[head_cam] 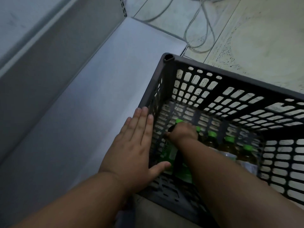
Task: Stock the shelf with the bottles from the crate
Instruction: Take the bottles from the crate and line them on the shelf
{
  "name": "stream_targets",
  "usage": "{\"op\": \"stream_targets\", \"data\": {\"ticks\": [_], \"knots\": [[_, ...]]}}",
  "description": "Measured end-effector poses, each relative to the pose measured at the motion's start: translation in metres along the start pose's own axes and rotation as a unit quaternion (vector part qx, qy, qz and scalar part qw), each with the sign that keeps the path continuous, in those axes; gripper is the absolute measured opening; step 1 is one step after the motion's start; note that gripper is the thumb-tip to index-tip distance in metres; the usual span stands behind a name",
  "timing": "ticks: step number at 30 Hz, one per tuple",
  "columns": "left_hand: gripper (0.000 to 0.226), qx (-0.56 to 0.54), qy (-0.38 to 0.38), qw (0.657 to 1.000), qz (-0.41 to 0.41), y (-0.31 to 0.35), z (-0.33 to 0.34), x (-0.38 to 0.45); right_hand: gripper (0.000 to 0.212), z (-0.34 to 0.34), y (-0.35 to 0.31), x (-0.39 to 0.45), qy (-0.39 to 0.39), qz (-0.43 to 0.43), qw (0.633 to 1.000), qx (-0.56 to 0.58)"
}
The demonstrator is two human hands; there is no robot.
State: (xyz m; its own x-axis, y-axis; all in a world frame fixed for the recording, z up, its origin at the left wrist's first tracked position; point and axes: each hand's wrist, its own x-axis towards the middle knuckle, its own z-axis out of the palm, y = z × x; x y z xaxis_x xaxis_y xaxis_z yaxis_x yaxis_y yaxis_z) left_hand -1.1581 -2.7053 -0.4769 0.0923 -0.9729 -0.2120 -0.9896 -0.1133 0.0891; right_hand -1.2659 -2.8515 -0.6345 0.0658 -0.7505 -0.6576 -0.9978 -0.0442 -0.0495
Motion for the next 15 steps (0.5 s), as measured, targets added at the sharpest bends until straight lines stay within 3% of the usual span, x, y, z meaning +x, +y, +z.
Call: {"op": "stream_targets", "data": {"ticks": [4,7,9,15], "knots": [[0.11,0.008,-0.009,1.0,0.0,-0.001,0.0,-0.001,0.093,-0.002,0.005,-0.01,0.007,0.026,0.986,0.163],[0.11,0.011,-0.015,1.0,-0.01,-0.002,0.001,0.0,0.079,-0.015,0.007,-0.033,-0.015,0.015,0.956,0.291],[0.111,0.008,-0.019,1.0,-0.013,-0.002,0.001,0.003,0.076,-0.029,0.012,-0.053,-0.002,-0.034,0.951,0.307],[0.119,-0.042,-0.057,0.997,-0.001,-0.006,-0.012,0.009,0.062,-0.112,0.036,-0.138,0.139,-0.182,0.917,0.326]]}}
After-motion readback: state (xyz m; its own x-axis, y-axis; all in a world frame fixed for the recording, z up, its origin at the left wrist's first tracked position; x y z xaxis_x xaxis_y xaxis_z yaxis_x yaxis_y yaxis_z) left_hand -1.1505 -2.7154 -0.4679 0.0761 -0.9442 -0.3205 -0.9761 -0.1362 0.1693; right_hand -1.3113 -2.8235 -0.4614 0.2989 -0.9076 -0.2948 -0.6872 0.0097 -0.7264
